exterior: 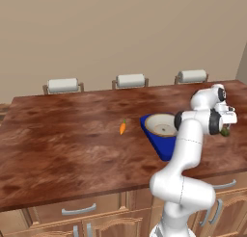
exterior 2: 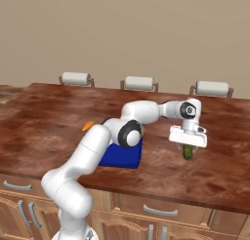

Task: Place the two vegetables and bowl onto the tray for setting up a vegetable dip station.

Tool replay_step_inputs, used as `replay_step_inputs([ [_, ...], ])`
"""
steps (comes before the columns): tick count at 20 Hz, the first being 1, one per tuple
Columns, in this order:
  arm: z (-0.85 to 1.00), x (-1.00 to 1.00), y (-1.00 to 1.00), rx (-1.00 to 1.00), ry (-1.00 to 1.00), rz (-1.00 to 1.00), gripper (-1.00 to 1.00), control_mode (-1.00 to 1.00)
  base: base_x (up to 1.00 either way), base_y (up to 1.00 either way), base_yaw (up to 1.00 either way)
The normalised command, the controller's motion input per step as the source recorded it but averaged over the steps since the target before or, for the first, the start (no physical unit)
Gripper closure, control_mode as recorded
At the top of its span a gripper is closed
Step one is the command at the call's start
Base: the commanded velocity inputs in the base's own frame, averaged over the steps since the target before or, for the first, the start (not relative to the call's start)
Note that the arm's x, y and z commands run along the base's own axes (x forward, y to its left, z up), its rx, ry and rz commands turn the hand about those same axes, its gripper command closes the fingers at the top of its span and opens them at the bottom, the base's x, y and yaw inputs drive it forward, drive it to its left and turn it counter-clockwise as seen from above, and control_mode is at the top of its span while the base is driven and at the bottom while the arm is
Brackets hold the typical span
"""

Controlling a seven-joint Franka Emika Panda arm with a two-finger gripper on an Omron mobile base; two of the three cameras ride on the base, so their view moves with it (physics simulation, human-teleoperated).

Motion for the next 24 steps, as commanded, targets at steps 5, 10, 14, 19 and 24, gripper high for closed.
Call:
replay_step_inputs([
  [5, -0.10, -0.03, -0.02, 0.05, 0.00, 0.00, 1.00, -1.00, 0.00, 0.00, 0.00],
  [10, 0.11, -0.17, -0.01, 0.05, 0.00, 0.00, 1.00, -1.00, 0.00, 0.00, 0.00],
  [14, 0.27, -0.34, 0.02, 0.01, -0.02, 0.02, 1.00, -1.00, 0.00, 0.00, 0.00],
  [19, 0.28, -0.40, 0.03, 0.02, -0.14, 0.13, 1.00, -1.00, 0.00, 0.00, 0.00],
  [24, 0.29, -0.41, 0.13, 0.03, -0.17, 0.24, 1.00, -1.00, 0.00, 0.00, 0.00],
])
